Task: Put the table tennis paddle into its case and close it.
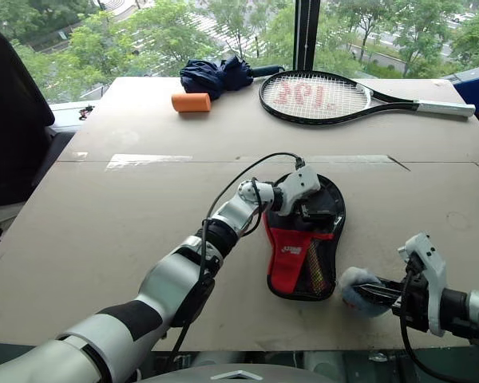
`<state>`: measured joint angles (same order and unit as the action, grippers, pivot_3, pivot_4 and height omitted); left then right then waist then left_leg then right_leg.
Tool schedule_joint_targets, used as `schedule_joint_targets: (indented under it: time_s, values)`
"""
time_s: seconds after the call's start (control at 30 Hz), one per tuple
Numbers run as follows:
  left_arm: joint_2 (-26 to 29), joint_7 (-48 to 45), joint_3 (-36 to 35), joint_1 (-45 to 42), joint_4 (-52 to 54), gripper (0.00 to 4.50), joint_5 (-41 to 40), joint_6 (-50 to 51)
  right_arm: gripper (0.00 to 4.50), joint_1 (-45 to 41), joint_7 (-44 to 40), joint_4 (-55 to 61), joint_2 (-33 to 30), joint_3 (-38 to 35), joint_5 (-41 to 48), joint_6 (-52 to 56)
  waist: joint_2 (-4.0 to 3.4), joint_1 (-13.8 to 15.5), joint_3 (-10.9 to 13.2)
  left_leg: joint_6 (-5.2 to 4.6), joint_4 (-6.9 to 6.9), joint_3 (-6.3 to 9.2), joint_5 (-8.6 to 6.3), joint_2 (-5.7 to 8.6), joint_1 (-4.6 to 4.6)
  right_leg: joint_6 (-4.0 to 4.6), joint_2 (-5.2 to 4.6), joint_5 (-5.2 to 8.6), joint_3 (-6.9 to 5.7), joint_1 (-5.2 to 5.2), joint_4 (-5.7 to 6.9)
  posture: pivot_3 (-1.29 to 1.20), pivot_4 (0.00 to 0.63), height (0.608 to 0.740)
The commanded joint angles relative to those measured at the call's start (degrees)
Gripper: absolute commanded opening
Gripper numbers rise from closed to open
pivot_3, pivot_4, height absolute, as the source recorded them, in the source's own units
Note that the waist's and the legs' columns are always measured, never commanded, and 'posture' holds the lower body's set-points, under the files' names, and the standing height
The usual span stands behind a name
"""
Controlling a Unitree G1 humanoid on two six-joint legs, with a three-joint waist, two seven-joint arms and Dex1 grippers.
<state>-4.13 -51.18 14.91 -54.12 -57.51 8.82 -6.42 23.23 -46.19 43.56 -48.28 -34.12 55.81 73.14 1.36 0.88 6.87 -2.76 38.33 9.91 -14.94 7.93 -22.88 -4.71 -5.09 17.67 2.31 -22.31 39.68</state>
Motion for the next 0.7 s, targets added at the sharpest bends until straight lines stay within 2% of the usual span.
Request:
schedule_joint_targets:
  time_s: [0.03,0.33,0.4,0.43,0.5,0.53,0.6,0.7]
  values:
    - [0.36,-0.37,2.67,1.86,-3.27,4.15,2.32,2.09,0.01,5.25,-5.45,1.23,-4.04,0.88,-1.88,-4.08,0.0,0.16,0.0,-0.02,0.0,0.0,-0.01,0.0,0.01,-0.01,-0.01,0.01,0.0,0.03,-0.03,0.0,0.15,0.726]
    - [0.41,0.2,2.48,1.63,-3.35,4.15,1.75,2.24,0.01,7.02,-6.64,0.59,-6.08,4.38,-3.75,-11.09,0.1,0.19,0.03,-0.04,0.01,0.02,-0.03,0.02,0.02,-0.13,-0.04,-0.01,-0.02,0.21,-0.37,0.0,0.15,0.726]
    - [0.48,0.27,2.31,1.68,-3.14,4.15,1.56,2.23,0.01,5.54,-4.53,-1.02,-5.51,5.53,-6.46,-13.64,0.11,0.17,0.03,-0.05,0.01,0.02,-0.03,0.01,0.02,-0.14,-0.04,-0.01,-0.02,0.21,-0.38,0.0,0.15,0.726]
    - [0.58,0.23,2.07,1.73,-2.9,4.15,1.31,2.25,0.62,3.73,-2.81,-2.93,-4.99,5.94,-8.38,-15.38,0.13,0.12,0.03,-0.04,0.01,0.03,-0.03,0.01,0.04,-0.14,-0.04,-0.01,-0.03,0.23,-0.39,0.0,0.15,0.726]
    - [0.78,0.29,1.79,1.66,-2.69,4.15,1.06,2.34,1.12,1.49,-3.48,-5.53,-5.08,5.45,-9.49,-17.99,0.18,0.04,0.03,-0.04,0.01,0.03,-0.03,0.01,0.09,-0.17,-0.02,-0.03,-0.02,0.28,-0.42,0.0,0.15,0.726]
    - [0.89,0.3,1.78,1.64,-2.62,4.15,1.05,2.3,1.73,0.46,-3.9,-6.53,-5.13,4.6,-8.75,-18.05,0.17,0.04,0.03,-0.04,0.02,0.02,-0.03,0.01,0.09,-0.2,-0.03,-0.06,-0.01,0.29,-0.43,0.0,0.15,0.726]
    - [1.14,0.37,1.66,1.58,-2.53,4.15,0.99,2.18,2.34,-2.57,-3.83,-8.88,-5.04,2.54,-7.59,-18.59,0.17,0.0,0.02,-0.04,0.02,0.01,-0.03,0.01,0.09,-0.22,-0.02,-0.07,0.0,0.3,-0.46,0.0,0.15,0.726]
    - [1.6,0.41,1.43,1.56,-2.16,4.15,0.67,2.1,3.75,-7.5,-2.82,-13.81,-5.54,-0.17,-8.58,-20.54,0.16,-0.11,0.02,-0.03,0.01,0.0,-0.02,0.0,0.11,-0.22,-0.01,-0.07,0.01,0.3,-0.45,0.0,0.15,0.726]
